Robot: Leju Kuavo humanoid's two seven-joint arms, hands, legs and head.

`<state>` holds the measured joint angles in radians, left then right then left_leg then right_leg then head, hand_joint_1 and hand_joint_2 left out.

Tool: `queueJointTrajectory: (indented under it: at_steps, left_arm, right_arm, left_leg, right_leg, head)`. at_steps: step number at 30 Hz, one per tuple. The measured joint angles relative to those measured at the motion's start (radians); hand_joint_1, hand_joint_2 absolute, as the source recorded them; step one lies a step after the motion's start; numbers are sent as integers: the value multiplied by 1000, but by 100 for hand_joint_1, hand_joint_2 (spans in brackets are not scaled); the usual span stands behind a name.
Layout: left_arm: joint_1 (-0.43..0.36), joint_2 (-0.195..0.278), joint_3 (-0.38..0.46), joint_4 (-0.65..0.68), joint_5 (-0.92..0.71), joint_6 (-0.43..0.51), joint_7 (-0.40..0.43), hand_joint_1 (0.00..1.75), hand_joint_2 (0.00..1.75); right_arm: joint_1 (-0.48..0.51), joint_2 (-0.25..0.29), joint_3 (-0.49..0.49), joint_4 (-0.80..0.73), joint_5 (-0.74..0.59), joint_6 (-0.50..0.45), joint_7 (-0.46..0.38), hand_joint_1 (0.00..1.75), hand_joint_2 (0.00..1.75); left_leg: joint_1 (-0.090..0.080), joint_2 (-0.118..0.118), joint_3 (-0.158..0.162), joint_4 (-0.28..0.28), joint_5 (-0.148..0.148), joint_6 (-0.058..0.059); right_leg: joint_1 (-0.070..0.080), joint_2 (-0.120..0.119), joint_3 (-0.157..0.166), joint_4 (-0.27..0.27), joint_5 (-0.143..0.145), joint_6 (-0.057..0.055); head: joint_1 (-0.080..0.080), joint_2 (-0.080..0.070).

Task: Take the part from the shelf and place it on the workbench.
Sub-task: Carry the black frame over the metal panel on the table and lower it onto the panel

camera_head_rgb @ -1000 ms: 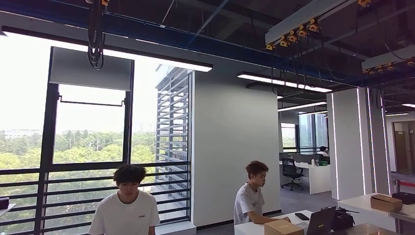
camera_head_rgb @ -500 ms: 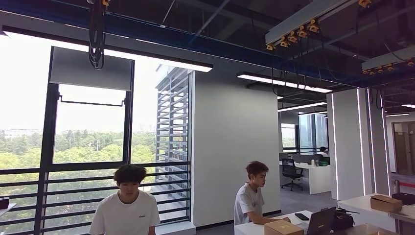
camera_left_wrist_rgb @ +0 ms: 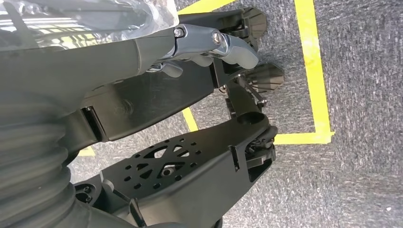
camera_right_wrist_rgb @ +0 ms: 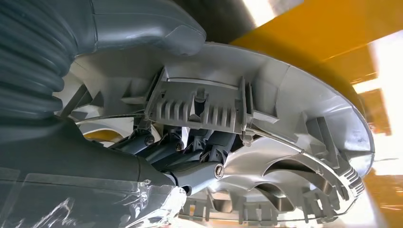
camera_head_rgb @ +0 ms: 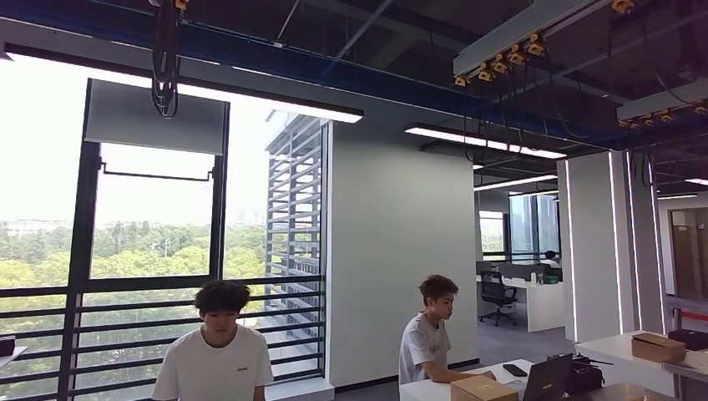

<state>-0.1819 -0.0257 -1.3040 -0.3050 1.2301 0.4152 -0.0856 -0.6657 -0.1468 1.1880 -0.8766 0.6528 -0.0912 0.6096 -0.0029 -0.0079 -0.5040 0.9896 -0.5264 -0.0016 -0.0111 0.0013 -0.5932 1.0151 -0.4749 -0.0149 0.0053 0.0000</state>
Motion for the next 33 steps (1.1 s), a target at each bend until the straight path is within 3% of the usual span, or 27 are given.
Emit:
queueJointTrajectory:
  at_steps: [4,8,17,21,29,33]
  left_arm:
    - [-1,-2,0,2,-8,-1,-3,0,175]
    - [-2,-4,0,5,-16,3,-13,0,175]
    - [-4,-8,0,9,-32,33,-34,0,175]
    - [-4,-9,1,10,-30,45,-58,0,0]
    - [0,-14,15,19,6,75,-216,0,0]
    - [12,-16,55,32,93,59,-273,0,0]
  right_arm:
    - [55,-15,-67,-6,73,-49,0,175,175]
    - [106,-26,-125,-30,110,-82,0,0,0]
    - [155,-42,-187,-108,137,-119,-2,0,0]
    - [167,-46,-202,-141,145,-152,-9,0,0]
    - [207,-62,-244,-295,141,-273,-49,0,0]
    - [264,-73,-291,-465,-1,-442,-198,0,0]
  left_leg:
    - [0,0,0,0,0,0]
    - [0,0,0,0,0,0]
    - [0,0,0,0,0,0]
    - [0,0,0,0,0,0]
    - [0,0,1,0,0,0]
    - [0,1,2,0,0,0]
  right_leg:
    - [0,0,0,0,0,0]
    - [0,0,0,0,0,0]
    - [0,1,1,0,0,0]
    - [0,1,1,0,0,0]
    - [0,0,1,0,0,0]
    - [0,1,1,-1,0,0]
  head:
    - [0,0]
    - [0,0]
    - [0,0]
    - [0,0]
    - [0,0]
    - [0,0]
